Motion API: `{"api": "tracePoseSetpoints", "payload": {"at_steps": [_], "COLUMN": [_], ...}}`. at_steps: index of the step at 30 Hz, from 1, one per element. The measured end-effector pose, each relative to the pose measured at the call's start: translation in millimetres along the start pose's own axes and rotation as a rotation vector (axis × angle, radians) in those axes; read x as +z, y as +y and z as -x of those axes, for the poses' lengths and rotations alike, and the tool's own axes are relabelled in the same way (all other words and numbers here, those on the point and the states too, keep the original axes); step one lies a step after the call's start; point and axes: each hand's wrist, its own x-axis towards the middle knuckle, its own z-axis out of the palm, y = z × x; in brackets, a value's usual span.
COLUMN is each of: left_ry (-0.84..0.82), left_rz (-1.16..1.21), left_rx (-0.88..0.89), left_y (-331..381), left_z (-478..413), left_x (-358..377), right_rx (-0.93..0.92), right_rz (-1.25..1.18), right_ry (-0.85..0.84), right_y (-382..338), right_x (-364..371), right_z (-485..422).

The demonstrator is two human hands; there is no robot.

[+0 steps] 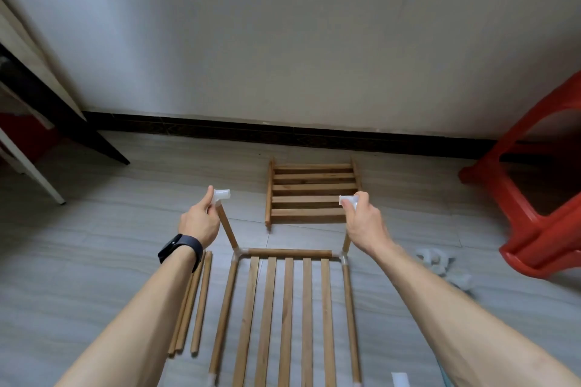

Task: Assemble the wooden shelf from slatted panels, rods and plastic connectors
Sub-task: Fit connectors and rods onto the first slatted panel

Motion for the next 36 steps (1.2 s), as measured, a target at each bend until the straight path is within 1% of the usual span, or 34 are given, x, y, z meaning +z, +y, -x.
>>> {"api": "tracePoseSetpoints", "payload": {"at_steps": [4, 9, 15, 20, 32, 36], "left_ry": [0.002, -0.001, 0.0, -0.014, -0.022, -0.062], "left_rz": [0.025, 0.039, -0.002, -0.029, -0.015, 0.055], "left_rx": [-0.009, -0.017, 0.003, 0.015, -0.027, -0.046], "left_y": [-5.6, -7.0, -9.9, -7.1, -2.0, 3.3], "left_z": [-2.3, -1.9, -4.8, -0.5, 4.0, 4.0], "left_x": [2.7, 2.9, 2.4, 0.4, -3.7, -7.2], "right_rx": [-0.055, -0.065, -0.085, -0.076, -0.043, -0.002], "right_rz": [0.022, 0.033, 0.057, 0.026, -0.011, 0.001], "right_ry": [0.014, 0.006, -0.003, 0.005, 0.012, -0.031], "right_y": [6.1, 6.4, 8.4, 8.3, 7.6, 4.8], "right_x": [6.0, 8.8, 7.4, 6.9, 8.0, 4.5], "right_z": [2.6, -3.8, -4.4, -1.2, -3.6, -3.8]}}
